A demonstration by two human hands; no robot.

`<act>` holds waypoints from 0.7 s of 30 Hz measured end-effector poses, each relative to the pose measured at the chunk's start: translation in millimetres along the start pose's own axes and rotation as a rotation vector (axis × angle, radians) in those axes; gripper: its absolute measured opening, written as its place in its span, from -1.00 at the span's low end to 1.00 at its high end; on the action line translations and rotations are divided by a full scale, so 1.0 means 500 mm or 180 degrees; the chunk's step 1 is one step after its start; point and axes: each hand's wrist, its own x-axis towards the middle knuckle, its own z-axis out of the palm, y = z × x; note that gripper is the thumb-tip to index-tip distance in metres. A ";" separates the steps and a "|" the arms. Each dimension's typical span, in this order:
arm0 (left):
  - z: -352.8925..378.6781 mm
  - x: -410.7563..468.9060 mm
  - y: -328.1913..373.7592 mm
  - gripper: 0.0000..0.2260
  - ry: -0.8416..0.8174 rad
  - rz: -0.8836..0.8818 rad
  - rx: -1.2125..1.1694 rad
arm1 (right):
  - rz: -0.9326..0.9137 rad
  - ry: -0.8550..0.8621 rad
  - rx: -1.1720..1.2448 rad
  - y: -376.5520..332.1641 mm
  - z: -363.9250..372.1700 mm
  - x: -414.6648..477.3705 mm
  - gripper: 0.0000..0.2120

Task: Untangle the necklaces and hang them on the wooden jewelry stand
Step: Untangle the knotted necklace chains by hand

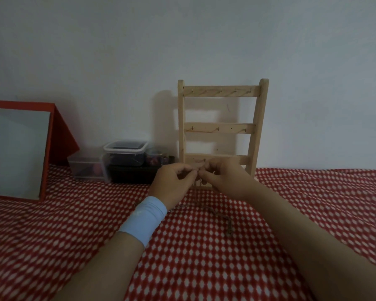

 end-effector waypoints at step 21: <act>0.015 -0.010 -0.010 -0.86 -0.0370 -0.0129 0.0593 | 0.0195 0.0141 0.0547 0.015 0.044 -0.001 -0.85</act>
